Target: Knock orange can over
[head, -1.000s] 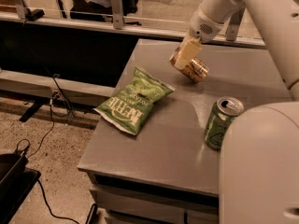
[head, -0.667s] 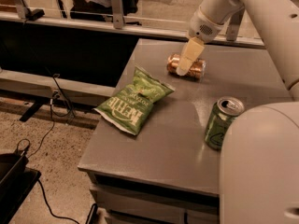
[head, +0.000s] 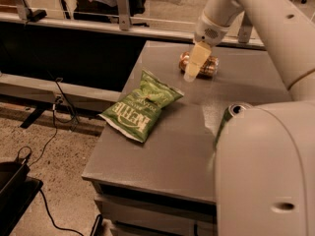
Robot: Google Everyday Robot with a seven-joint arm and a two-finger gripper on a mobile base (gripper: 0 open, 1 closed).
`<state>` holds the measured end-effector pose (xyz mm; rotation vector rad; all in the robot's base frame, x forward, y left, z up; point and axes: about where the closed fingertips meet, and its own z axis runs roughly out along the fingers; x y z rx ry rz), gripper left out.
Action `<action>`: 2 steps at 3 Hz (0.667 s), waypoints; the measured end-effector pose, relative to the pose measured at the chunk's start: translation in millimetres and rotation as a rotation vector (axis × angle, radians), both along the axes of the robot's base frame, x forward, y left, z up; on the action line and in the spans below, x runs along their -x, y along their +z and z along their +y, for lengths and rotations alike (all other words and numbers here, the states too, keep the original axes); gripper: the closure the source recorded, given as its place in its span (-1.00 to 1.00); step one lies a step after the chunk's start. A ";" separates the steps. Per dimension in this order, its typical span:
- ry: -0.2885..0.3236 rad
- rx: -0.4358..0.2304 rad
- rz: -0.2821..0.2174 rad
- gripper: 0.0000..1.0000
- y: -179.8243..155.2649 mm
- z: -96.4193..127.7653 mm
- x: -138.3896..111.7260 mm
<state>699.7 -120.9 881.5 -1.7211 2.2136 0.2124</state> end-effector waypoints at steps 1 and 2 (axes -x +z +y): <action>-0.040 0.076 0.002 -1.00 -24.9 3.7 -27.4; -0.041 0.073 -0.005 -1.00 -27.2 5.6 -30.8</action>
Offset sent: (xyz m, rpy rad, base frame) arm 0.0085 -0.0034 -0.0163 -0.0855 0.0443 -0.0274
